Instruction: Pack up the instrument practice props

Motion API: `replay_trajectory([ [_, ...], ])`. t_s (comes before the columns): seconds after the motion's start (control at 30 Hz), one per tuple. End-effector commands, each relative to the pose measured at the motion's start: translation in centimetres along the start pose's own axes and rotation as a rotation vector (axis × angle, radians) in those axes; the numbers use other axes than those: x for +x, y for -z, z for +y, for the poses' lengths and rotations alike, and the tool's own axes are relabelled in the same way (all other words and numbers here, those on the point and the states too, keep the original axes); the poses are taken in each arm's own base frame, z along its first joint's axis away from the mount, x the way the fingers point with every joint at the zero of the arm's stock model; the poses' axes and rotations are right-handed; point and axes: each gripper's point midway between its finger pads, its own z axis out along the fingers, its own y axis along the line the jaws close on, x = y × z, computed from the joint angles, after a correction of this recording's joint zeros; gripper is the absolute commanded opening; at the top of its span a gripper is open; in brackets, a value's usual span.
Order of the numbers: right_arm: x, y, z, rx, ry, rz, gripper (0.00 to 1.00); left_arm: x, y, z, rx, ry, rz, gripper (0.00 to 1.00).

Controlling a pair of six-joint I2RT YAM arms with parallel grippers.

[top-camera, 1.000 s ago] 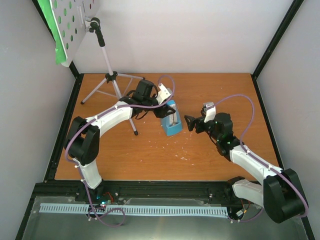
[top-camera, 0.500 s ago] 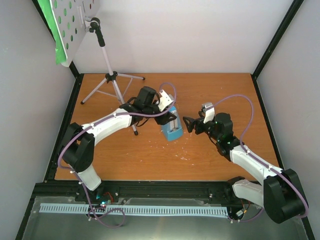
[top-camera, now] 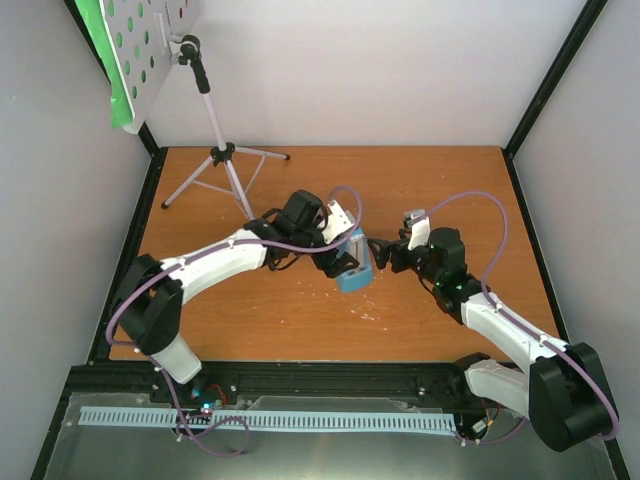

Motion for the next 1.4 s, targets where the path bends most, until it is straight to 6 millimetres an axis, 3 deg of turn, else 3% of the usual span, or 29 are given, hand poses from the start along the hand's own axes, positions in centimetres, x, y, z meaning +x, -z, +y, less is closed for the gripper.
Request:
replay_trajectory([
  [0.0, -0.8, 0.8, -0.2, 0.033, -0.001, 0.004, 1.0, -4.1, 5.2, -2.6, 0.053, 0.0, -0.153, 0.99],
  [0.1, -1.1, 1.6, 0.3, 0.019, 0.011, -0.009, 1.0, -5.5, 8.7, -2.9, 0.081, 0.022, -0.235, 0.99],
  [0.17, -1.3, 1.9, 1.2, -0.017, 0.03, -0.007, 1.0, -5.8, 10.7, -1.6, 0.093, 0.07, -0.275, 1.0],
  [0.23, -1.4, 2.0, 2.3, -0.047, 0.049, -0.008, 1.0, -5.9, 12.5, 1.2, 0.065, 0.134, -0.319, 0.99],
  [0.33, -2.0, 1.8, 3.6, -0.064, 0.086, -0.026, 1.0, -6.7, 14.3, 3.6, 0.022, 0.151, -0.383, 1.0],
  [0.43, -3.3, 1.5, 4.3, -0.081, 0.096, -0.044, 1.0, -8.7, 14.9, 3.8, 0.048, 0.095, -0.437, 0.99],
  [0.5, -4.2, 1.5, 4.1, -0.062, 0.1, -0.064, 1.0, -9.4, 14.0, 3.7, 0.101, 0.079, -0.431, 1.0],
  [0.57, -5.0, 1.9, 3.4, -0.008, 0.101, -0.095, 1.0, -9.4, 11.7, 3.9, 0.098, 0.078, -0.363, 0.99],
  [0.7, -5.6, 4.1, -0.8, 0.246, 0.074, -0.163, 1.0, -8.2, 6.2, 2.9, 0.06, 0.037, -0.176, 0.99],
  [0.8, -5.7, 6.0, -3.0, 0.382, 0.083, -0.209, 1.0, -7.9, 4.2, 1.2, 0.118, 0.019, -0.146, 0.99],
  [0.93, -6.1, 7.2, -3.9, 0.455, 0.11, -0.231, 1.0, -7.1, 1.6, 0.6, 0.112, 0.005, -0.088, 0.99],
  [1.1, -5.9, 7.3, -4.4, 0.479, 0.109, -0.228, 1.0, -5.5, 0.0, 1.1, 0.049, 0.002, -0.037, 0.95],
  [1.37, -5.6, 7.5, -4.8, 0.505, 0.109, -0.227, 1.0, -5.2, 0.7, 1.2, 0.004, -0.001, -0.055, 0.66],
])
